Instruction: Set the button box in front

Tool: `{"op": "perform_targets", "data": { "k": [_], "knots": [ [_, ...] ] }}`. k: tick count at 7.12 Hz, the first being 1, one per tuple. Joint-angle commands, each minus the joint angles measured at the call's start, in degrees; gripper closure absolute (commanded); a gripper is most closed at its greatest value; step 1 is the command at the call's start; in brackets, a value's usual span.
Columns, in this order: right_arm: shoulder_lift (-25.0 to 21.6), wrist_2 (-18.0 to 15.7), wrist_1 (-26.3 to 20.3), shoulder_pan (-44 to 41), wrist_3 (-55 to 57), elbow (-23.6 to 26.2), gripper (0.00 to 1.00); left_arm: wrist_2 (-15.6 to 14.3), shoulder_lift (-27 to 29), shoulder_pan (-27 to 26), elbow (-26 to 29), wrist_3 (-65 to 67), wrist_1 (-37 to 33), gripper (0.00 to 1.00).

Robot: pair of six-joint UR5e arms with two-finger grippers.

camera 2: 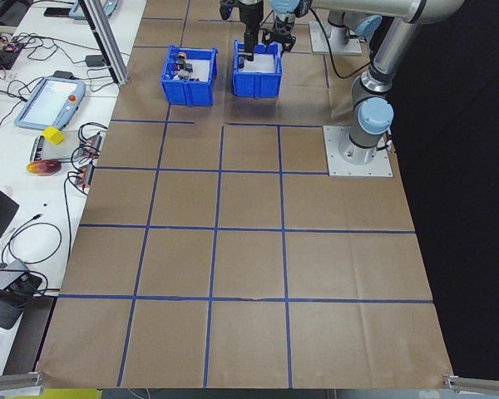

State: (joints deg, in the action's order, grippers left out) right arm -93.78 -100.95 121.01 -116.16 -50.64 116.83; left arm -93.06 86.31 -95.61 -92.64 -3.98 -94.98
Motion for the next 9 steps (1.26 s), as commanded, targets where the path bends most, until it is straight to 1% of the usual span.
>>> {"op": "perform_targets", "data": {
  "k": [1,2,3,4,5,6,7,8,9],
  "knots": [
    [-2.01,-0.13,-7.52,9.16,-0.69,-5.02,0.00,-0.28,-0.09,0.07,-0.18,0.12,-0.03,0.01],
    [-2.45,-0.48,-7.20,13.72,-0.69,-5.99,0.00,-0.45,-0.09,0.07,-0.18,-0.58,0.06,0.01],
    [-2.63,0.56,-7.54,17.60,-0.60,-7.22,0.00,-0.45,-0.09,0.07,-0.26,-0.15,0.06,0.01],
    [-2.81,0.84,-7.46,21.12,0.44,-8.02,0.00,-0.28,-0.26,-0.02,-1.05,0.37,0.15,0.01],
    [-2.72,0.84,-7.98,23.15,3.85,-9.24,0.00,-0.28,-0.79,-0.02,-1.66,0.47,0.93,0.01],
    [-2.63,1.53,-8.86,24.65,10.76,-10.39,0.00,-0.19,-1.31,0.07,-2.71,0.47,1.72,0.01],
    [-2.72,5.54,-12.69,26.76,17.79,-11.70,0.00,-0.19,-2.01,0.07,-3.86,0.47,3.12,0.01],
    [-2.63,7.24,-16.73,27.91,24.03,-14.33,0.00,-0.10,-2.37,0.15,-4.48,0.47,3.92,0.01],
    [-2.28,7.25,-19.65,28.18,31.14,-17.66,0.00,-0.10,-2.46,0.16,-4.66,0.73,3.93,0.01]
  ]
}}
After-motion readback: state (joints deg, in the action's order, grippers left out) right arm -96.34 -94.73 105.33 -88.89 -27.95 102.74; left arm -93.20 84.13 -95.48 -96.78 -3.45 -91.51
